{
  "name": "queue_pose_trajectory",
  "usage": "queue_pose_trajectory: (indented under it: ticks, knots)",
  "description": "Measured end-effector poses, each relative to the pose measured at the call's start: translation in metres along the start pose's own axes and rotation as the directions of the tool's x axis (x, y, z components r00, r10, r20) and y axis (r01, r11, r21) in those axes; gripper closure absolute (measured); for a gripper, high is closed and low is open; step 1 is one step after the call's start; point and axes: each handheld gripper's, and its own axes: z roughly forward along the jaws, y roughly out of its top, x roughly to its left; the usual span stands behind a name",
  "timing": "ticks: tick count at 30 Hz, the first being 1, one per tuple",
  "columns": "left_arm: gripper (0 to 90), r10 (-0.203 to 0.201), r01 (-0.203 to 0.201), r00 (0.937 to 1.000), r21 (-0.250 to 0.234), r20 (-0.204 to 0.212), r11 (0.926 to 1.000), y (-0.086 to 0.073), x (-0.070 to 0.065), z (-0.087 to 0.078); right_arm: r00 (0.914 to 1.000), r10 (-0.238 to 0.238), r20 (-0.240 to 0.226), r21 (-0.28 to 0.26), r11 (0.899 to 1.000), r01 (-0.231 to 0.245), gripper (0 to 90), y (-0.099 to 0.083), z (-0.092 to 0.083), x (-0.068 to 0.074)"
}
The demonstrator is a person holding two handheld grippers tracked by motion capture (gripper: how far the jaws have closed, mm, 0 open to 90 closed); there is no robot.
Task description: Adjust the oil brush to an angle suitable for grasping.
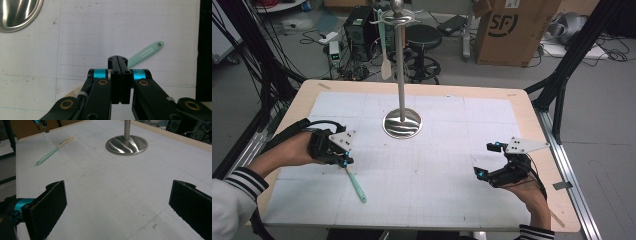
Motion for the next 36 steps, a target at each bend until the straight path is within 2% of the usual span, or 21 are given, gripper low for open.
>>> queue_pose_trajectory:
  ticks: [3, 7, 15, 19, 26, 29, 36]
  knots:
    - [89.8, 0.025, -0.026, 0.9994, 0.023, 0.024, 0.9994, 0.001, -0.006, 0.006, 1.0000, -0.005, 0.000, -0.002, 1.000, 0.005, 0.1, 0.000, 0.000, 0.000]
    - [89.8, 0.046, -0.047, 0.9984, 0.044, 0.034, 0.9979, 0.000, -0.012, 0.014, 1.0000, -0.006, 0.000, 0.004, 1.000, 0.006, 0.1, 0.000, 0.000, 0.000]
    - [89.8, 0.067, -0.069, 0.9962, 0.049, 0.056, 0.9964, -0.005, -0.025, 0.030, 1.0000, -0.008, 0.001, 0.003, 1.000, 0.008, 0.1, 0.000, 0.000, -0.001]
    - [89.8, 0.080, -0.082, 0.9935, 0.025, 0.081, 0.9963, -0.005, -0.033, 0.036, 1.0000, -0.007, 0.003, 0.006, 1.000, 0.007, 0.1, 0.000, 0.002, 0.000]
    - [89.8, 0.127, -0.134, 0.9869, 0.064, 0.099, 0.9889, -0.002, -0.043, 0.047, 0.9999, -0.010, 0.002, 0.009, 1.000, 0.010, 0.1, 0.000, 0.003, 0.000]
    - [89.8, 0.134, -0.144, 0.9846, 0.082, 0.112, 0.9863, 0.001, -0.045, 0.053, 0.9999, -0.014, 0.000, 0.007, 1.000, 0.014, 0.1, 0.000, 0.004, 0.000]
    - [89.8, 0.116, -0.126, 0.9850, 0.066, 0.127, 0.9899, 0.003, -0.047, 0.061, 1.0000, -0.007, -0.001, 0.007, 1.000, 0.007, 0.1, 0.000, 0.002, 0.000]
